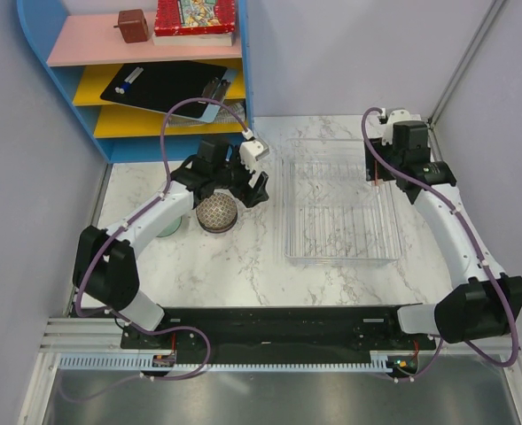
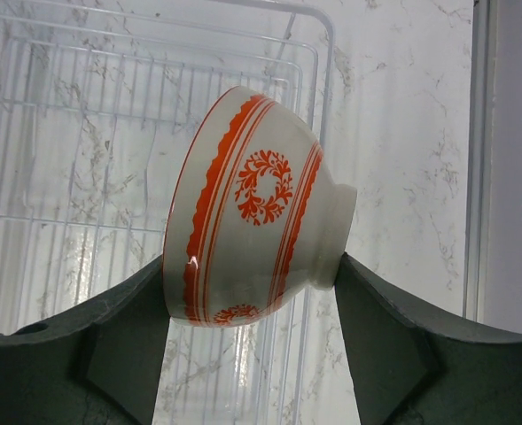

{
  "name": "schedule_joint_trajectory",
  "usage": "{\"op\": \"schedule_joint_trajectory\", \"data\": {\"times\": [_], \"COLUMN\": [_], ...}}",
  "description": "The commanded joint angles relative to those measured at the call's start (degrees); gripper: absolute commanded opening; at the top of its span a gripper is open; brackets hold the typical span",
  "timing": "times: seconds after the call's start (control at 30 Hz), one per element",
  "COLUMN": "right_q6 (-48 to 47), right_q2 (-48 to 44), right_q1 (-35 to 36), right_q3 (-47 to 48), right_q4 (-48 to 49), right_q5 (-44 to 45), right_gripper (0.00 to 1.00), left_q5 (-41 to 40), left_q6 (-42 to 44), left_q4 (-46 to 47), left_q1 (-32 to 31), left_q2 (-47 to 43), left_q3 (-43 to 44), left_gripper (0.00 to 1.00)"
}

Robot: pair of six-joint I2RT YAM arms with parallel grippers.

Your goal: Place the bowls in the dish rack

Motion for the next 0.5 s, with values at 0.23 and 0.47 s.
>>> {"op": "schedule_joint_trajectory", "data": {"times": [0.23,0.47], "right_q6": [-3.19,-5.12], "right_q2": [1.93,6.5], "right_q1": [5.95,6.84], "right_q3": [-3.35,-0.19], "right_q4": [8.28,9.16], "right_q5": [9.93,10.55], "right_gripper": [0.0,0.0], "left_q5": [-1.11,-1.2], "left_q6": [-1.12,-0.77], "left_q4": [3.87,3.87], "left_q1": [-0.11,-0.11], "left_q2": [-2.06,-2.94], "left_q3": [-1.15,-1.41], "left_gripper": [0.89,0.89]}}
